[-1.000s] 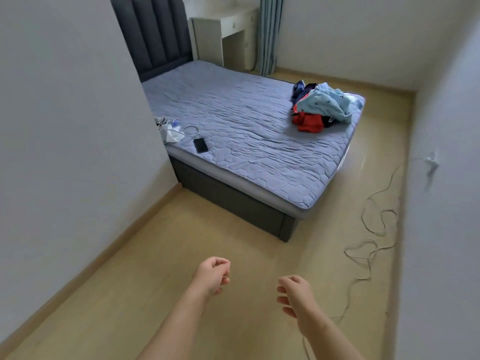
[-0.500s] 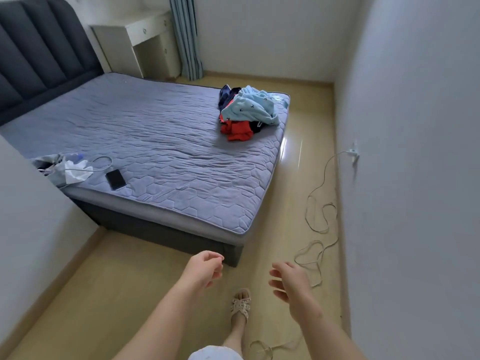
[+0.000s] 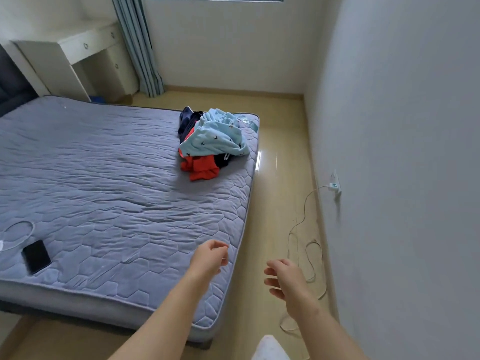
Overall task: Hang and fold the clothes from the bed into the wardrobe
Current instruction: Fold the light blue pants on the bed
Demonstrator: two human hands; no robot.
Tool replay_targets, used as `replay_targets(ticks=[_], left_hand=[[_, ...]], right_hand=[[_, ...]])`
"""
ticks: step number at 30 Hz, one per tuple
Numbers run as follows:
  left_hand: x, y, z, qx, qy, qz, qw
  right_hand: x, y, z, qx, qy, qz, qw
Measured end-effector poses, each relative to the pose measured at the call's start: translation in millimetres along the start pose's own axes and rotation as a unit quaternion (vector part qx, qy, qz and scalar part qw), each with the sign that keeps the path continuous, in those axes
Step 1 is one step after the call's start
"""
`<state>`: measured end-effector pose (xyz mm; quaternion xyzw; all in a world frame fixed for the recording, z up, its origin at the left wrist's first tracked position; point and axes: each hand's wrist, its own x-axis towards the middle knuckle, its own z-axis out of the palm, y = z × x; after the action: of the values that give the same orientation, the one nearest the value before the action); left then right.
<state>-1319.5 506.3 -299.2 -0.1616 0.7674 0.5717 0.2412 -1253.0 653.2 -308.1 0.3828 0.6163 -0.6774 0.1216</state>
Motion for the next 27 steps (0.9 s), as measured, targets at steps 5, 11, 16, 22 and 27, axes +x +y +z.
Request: replay_targets(ticks=[5, 11, 16, 22, 27], left_hand=[[62.5, 44.8, 47.4, 0.014, -0.012, -0.015, 1.000], [149.9, 121.3, 107.0, 0.007, 0.009, -0.012, 1.000], [201.8, 182.7, 155.3, -0.005, 0.005, -0.027, 1.000], [261.5, 205.7, 161.3, -0.032, 0.046, -0.071, 0.996], [340.0, 236.3, 157.8, -0.055, 0.070, -0.092, 0.992]], right_hand=[[75.1, -45.9, -16.5, 0.023, 0.004, 0.021, 1.000], [172.9, -122.6, -51.4, 0.002, -0.023, 0.024, 0.999], [241.7, -198.9, -91.6, -0.009, -0.013, 0.012, 1.000], [309.0, -242.0, -87.3, -0.035, -0.038, 0.054, 0.997], [380.6, -289.0, -62.0, -0.067, -0.051, 0.051, 0.995]])
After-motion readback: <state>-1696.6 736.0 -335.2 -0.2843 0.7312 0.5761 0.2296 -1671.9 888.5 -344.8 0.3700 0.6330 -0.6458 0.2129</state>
